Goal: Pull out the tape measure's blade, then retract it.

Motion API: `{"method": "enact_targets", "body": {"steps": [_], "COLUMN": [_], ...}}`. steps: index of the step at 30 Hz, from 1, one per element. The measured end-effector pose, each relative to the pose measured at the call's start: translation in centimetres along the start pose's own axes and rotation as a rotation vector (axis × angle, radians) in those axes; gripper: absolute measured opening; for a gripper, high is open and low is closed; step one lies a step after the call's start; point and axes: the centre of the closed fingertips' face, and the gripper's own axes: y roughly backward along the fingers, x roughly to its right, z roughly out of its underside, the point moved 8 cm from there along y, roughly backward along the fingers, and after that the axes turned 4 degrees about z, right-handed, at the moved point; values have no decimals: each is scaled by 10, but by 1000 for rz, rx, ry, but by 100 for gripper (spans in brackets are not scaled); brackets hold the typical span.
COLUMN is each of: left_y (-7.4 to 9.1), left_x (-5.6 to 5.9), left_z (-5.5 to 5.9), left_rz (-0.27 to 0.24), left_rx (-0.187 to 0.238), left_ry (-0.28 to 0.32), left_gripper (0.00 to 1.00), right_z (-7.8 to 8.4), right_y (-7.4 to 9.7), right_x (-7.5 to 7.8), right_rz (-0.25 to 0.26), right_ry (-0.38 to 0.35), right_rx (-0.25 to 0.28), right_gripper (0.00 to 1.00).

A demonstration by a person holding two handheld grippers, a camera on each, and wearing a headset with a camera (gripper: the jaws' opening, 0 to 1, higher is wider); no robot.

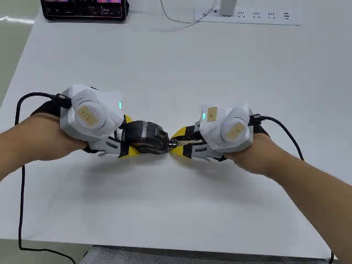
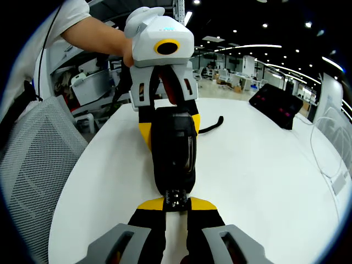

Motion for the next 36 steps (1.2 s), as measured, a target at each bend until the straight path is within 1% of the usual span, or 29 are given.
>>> {"method": "enact_targets", "body": {"steps": [6,11,26,33,36], "left_y": [0,0,0,-1,-1], "left_x": [0,0,-1,-1,-1], "left_z": [0,0,1,1,0], "left_rz": [4,3,11,11,10], "left_rx": [-7,-5,-11,-10,-16], "left_ry": [-9,-5,-5,-2,-7], "left_gripper": [28,28,29,29,29], "right_z": [3,6,12,17,19], "right_y": [5,8,17,24,26], "right_x": [1,1,2,4,5], "right_rz": [3,7,12,18,18], "right_ry": [-7,-8,2,8,12], "right_rx": [-5,-10,-40,-52,-57], "right_gripper": [10,10,10,9,9]}}
